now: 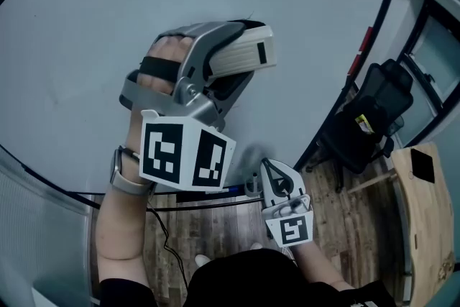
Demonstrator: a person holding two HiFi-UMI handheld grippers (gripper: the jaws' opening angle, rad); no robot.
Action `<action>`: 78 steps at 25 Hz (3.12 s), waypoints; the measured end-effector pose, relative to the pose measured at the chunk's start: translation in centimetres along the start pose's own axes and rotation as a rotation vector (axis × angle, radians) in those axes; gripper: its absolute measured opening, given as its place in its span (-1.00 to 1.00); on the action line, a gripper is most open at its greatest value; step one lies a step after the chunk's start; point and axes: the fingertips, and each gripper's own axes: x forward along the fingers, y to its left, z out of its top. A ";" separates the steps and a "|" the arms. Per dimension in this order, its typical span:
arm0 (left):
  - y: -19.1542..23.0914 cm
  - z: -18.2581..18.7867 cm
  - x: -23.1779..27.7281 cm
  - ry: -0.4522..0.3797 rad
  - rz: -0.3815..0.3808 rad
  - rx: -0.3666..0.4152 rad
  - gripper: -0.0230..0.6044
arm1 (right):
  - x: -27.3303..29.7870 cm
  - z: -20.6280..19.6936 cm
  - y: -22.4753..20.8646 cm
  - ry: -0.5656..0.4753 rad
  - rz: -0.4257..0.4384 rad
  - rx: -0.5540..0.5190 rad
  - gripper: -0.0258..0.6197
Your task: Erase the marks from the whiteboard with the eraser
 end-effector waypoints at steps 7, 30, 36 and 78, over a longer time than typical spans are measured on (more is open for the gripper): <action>-5.9 0.3 0.4 -0.003 -0.073 -0.081 -0.08 | -1.2 -1.2 -0.9 0.033 -0.014 -0.001 -0.83; -25.4 -6.4 -9.8 0.012 -0.059 -0.907 -0.08 | -3.6 -5.8 1.4 0.198 0.015 0.031 -0.83; -27.9 -7.1 -12.4 0.006 -0.029 -1.070 -0.08 | -4.6 -7.4 3.0 0.260 0.061 0.098 -0.83; -32.0 -10.6 -18.5 0.076 -0.029 -1.281 -0.08 | -5.9 -10.3 8.6 0.426 0.080 0.198 -0.83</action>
